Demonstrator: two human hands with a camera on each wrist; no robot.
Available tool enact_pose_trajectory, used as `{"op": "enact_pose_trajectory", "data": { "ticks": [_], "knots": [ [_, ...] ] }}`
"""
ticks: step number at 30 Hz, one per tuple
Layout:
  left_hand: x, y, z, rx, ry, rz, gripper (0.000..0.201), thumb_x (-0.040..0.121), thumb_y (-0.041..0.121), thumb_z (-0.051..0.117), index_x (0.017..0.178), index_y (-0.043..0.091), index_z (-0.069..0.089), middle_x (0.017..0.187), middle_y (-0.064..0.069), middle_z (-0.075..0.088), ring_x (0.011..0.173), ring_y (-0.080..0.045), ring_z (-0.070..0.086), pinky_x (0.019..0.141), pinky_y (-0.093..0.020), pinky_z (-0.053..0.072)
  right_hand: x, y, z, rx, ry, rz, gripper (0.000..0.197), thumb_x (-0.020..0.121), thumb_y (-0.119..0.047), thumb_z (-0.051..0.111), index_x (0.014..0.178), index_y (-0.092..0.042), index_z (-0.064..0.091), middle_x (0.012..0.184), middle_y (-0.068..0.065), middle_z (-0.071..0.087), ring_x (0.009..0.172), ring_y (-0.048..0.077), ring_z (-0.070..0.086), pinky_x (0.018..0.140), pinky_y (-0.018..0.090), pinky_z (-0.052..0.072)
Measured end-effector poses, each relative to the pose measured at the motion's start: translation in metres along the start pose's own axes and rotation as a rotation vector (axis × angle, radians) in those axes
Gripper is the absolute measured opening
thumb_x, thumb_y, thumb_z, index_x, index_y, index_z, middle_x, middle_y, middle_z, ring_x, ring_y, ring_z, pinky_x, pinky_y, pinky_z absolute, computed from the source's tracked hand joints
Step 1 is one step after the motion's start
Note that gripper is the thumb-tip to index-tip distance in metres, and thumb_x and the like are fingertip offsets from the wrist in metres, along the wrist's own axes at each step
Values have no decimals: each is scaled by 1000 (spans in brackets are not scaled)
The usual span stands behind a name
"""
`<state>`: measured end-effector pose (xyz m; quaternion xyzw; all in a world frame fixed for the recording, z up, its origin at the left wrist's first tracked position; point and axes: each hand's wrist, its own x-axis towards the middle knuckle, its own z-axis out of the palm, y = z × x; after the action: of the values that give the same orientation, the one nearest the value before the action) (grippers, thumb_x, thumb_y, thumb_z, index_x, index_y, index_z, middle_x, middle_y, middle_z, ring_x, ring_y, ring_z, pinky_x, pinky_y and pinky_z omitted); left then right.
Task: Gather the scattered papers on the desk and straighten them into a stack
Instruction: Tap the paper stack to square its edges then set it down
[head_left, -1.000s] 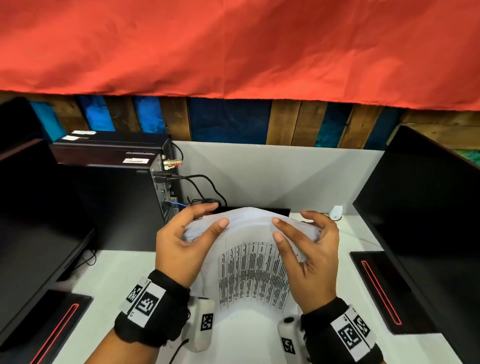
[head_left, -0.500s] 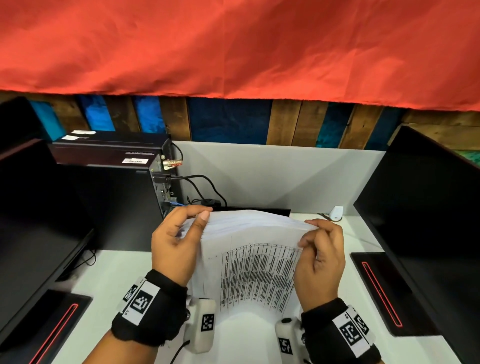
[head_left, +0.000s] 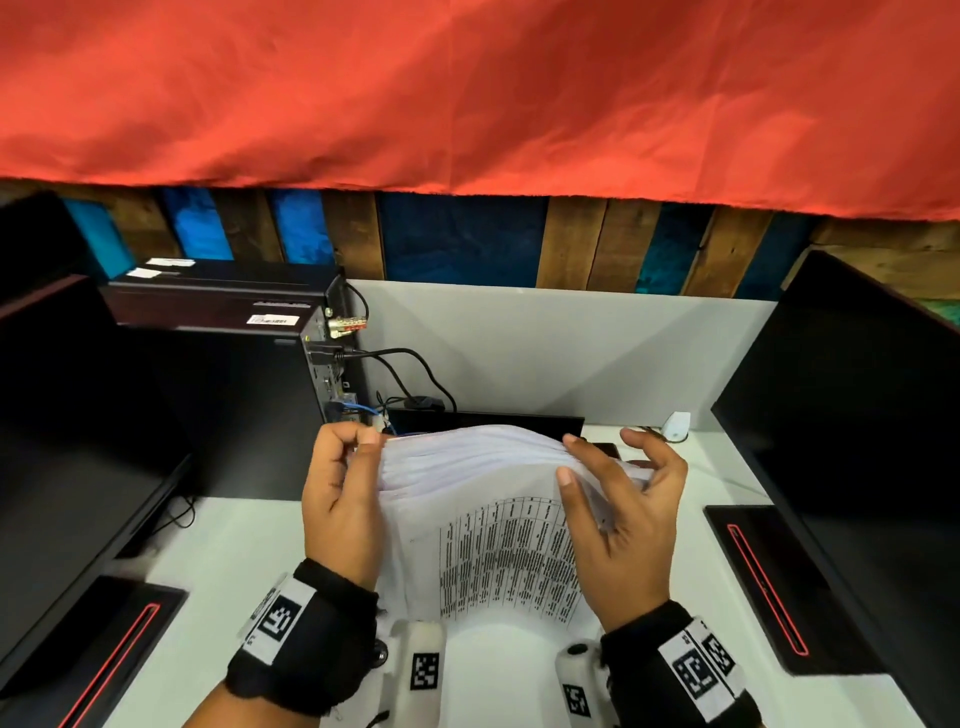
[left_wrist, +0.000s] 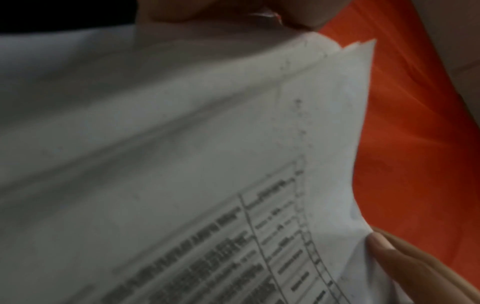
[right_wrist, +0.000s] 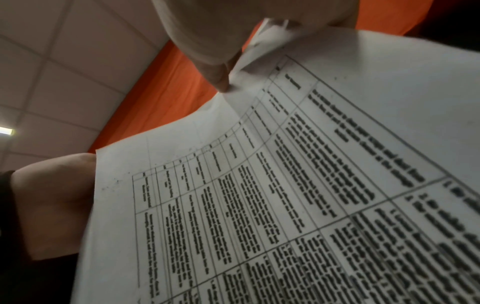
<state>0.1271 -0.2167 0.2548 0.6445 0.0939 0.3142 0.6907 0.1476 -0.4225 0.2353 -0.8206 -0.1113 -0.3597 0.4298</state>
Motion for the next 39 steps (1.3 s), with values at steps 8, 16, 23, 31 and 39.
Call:
{"op": "enact_pose_trajectory", "data": {
  "ticks": [8, 16, 23, 31, 39],
  "knots": [
    [-3, 3, 11, 195, 29, -16, 5, 81, 19, 69, 86, 19, 71, 94, -1, 71, 94, -17, 66, 91, -38, 53, -6, 6, 1, 103, 30, 26, 23, 81, -29, 67, 102, -25, 73, 124, -3, 40, 100, -10, 44, 83, -1, 34],
    [-3, 1, 13, 121, 100, -65, 17, 81, 19, 69, 73, 6, 62, 71, 1, 61, 71, -12, 56, 75, -27, 46, -12, 4, 5, 136, 30, 41, 25, 80, -34, 65, 104, -28, 68, 123, -2, 41, 110, 2, 49, 87, 2, 40],
    [4, -3, 8, 34, 73, -44, 12, 84, 24, 66, 92, 16, 62, 84, -2, 66, 86, -18, 63, 87, -33, 48, -14, 3, 4, 116, 35, 64, 30, 78, -34, 68, 109, -32, 67, 122, -2, 41, 98, -4, 48, 82, 0, 39],
    [-9, -12, 5, 41, -86, 16, 80, 58, 72, 65, 116, 19, 50, 97, 3, 68, 88, 2, 64, 79, -11, 46, -13, 3, 1, 17, -48, 74, 34, 77, -27, 75, 111, -31, 68, 126, -1, 37, 98, -11, 43, 81, -4, 35],
    [-12, -14, 7, -21, -102, 29, 81, 58, 75, 64, 119, 25, 47, 108, -1, 66, 96, -10, 66, 80, -21, 52, -13, 2, -1, 9, -57, 60, 36, 78, -27, 76, 113, -30, 68, 132, 2, 33, 101, -17, 44, 82, -4, 38]
  ]
}}
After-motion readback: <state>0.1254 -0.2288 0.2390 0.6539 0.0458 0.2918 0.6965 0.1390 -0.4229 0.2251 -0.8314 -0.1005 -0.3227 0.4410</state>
